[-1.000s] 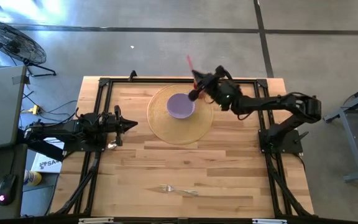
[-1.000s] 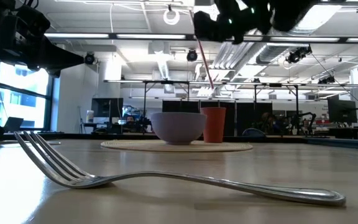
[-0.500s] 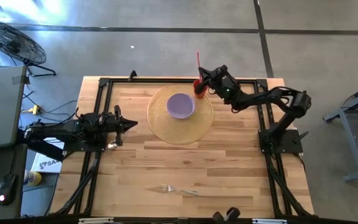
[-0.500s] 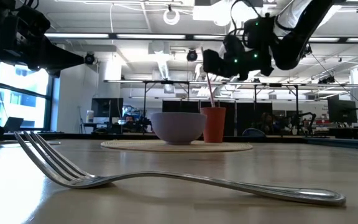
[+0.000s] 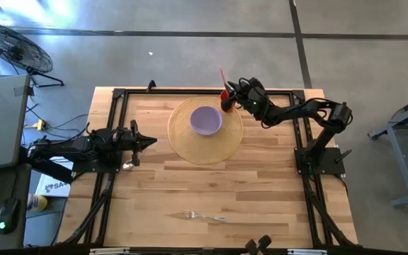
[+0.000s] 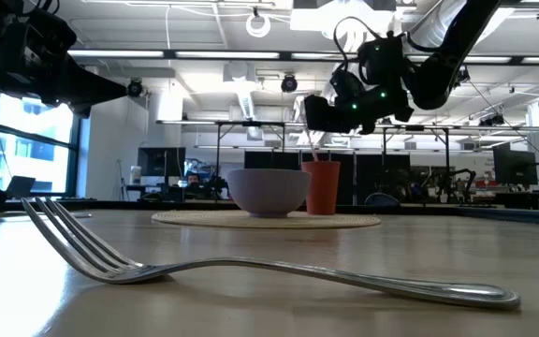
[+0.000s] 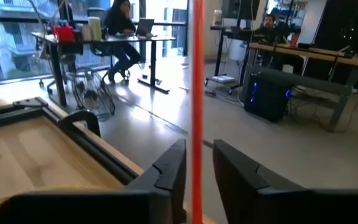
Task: Pick & Place Utensil
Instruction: Put the pink straw into the orange cup, then put the silver fork into the purple bowl
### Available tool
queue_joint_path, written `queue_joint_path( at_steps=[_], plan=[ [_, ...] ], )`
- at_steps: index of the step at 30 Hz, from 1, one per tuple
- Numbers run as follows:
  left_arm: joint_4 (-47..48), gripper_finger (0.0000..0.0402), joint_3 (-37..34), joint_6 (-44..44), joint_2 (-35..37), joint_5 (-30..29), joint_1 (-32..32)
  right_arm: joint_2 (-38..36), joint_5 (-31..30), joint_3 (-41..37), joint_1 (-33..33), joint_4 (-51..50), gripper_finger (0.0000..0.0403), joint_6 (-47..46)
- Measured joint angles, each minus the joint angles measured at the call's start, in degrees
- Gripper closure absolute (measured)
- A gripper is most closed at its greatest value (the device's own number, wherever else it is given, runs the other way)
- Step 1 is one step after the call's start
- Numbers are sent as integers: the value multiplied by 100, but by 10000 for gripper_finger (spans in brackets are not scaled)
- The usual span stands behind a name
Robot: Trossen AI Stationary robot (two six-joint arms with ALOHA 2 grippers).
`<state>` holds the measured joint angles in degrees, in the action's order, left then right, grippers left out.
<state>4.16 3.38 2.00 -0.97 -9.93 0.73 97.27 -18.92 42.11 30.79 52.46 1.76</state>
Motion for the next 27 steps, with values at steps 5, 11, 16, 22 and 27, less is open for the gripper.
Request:
queue_joint_path(
  at_steps=[5, 11, 16, 22, 27],
  plan=[
    [8, 394, 0, 1, 0, 0, -1, -306, 0, 0, -15, -525, 288, 89],
    [3, 394, 0, 44, -1, -11, -1, -1435, -15, 5, -483, -1747, 256, 411],
    [-17, 394, 0, 44, -1, -105, -1, -2148, -568, 7, -1727, -2979, 253, 533],
    [-46, 394, 0, 44, 0, -127, -1, -2124, -1355, 111, -3366, -3720, 260, 142],
    [-72, 394, -2, 44, 0, -140, 0, -1435, -1168, 402, -4218, -3720, 261, -338]
  ],
)
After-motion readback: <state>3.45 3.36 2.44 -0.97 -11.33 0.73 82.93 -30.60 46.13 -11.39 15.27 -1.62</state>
